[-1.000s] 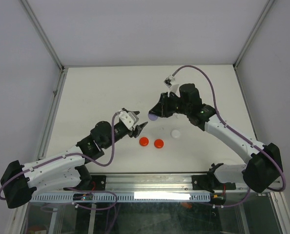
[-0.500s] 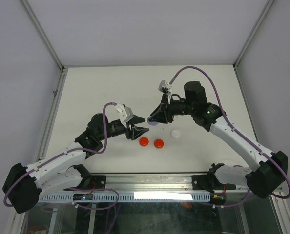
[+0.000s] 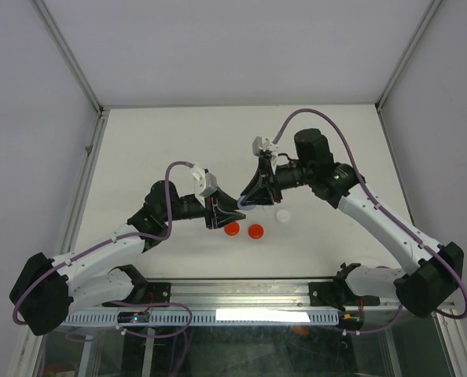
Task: Insert the wireless bluetooth earbuds into the charging case
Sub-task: Pick up the charging case at the center of the board.
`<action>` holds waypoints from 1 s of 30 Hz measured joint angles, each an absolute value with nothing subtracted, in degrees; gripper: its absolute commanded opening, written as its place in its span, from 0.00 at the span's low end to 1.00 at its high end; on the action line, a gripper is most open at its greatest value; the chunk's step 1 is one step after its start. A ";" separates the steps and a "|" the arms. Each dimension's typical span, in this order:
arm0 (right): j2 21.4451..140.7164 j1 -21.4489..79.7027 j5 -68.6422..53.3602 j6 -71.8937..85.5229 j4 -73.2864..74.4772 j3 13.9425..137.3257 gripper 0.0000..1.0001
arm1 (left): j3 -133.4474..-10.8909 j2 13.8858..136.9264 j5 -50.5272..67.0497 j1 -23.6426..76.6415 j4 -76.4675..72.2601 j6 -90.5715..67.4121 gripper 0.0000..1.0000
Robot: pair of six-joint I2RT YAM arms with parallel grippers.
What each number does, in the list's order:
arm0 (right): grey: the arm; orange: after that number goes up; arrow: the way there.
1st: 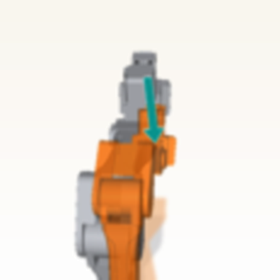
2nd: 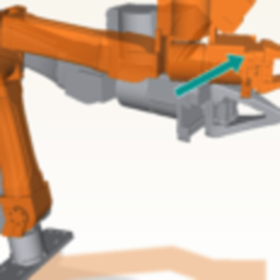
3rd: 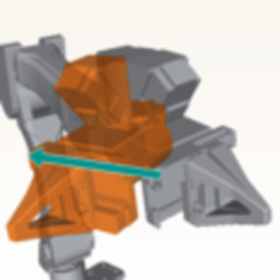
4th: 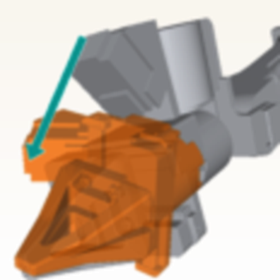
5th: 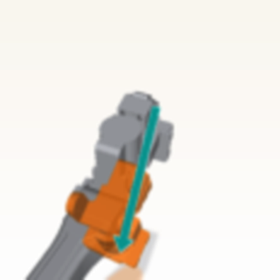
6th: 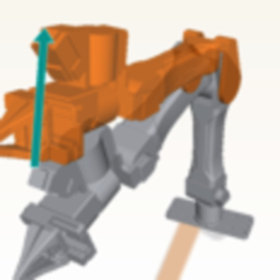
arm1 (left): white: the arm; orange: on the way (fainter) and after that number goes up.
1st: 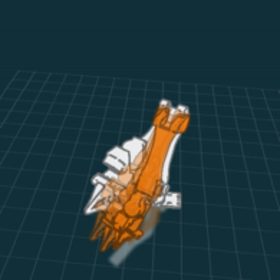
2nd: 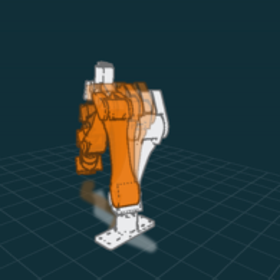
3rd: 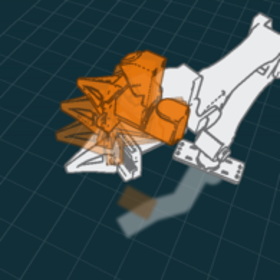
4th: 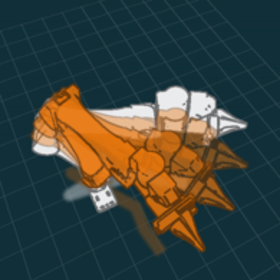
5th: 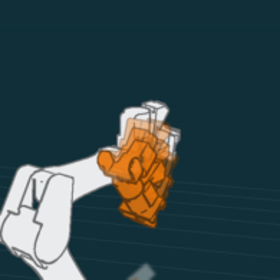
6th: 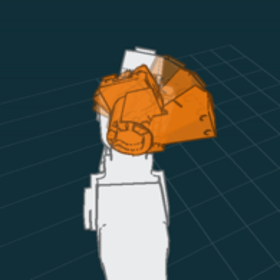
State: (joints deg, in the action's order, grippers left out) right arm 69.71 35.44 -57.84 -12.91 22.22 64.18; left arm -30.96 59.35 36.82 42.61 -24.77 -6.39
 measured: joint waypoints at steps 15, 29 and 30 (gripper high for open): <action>70.48 37.82 -57.91 -17.54 27.53 65.47 0.00 | -30.96 61.60 42.09 42.26 -31.46 -12.29 0.28; 70.89 38.52 -55.77 -18.13 29.06 66.30 0.34 | -30.96 62.78 42.76 41.91 -32.58 -13.37 0.00; 70.87 38.52 -55.61 -18.04 29.06 66.30 0.39 | -30.96 62.78 42.57 41.91 -32.56 -13.34 0.00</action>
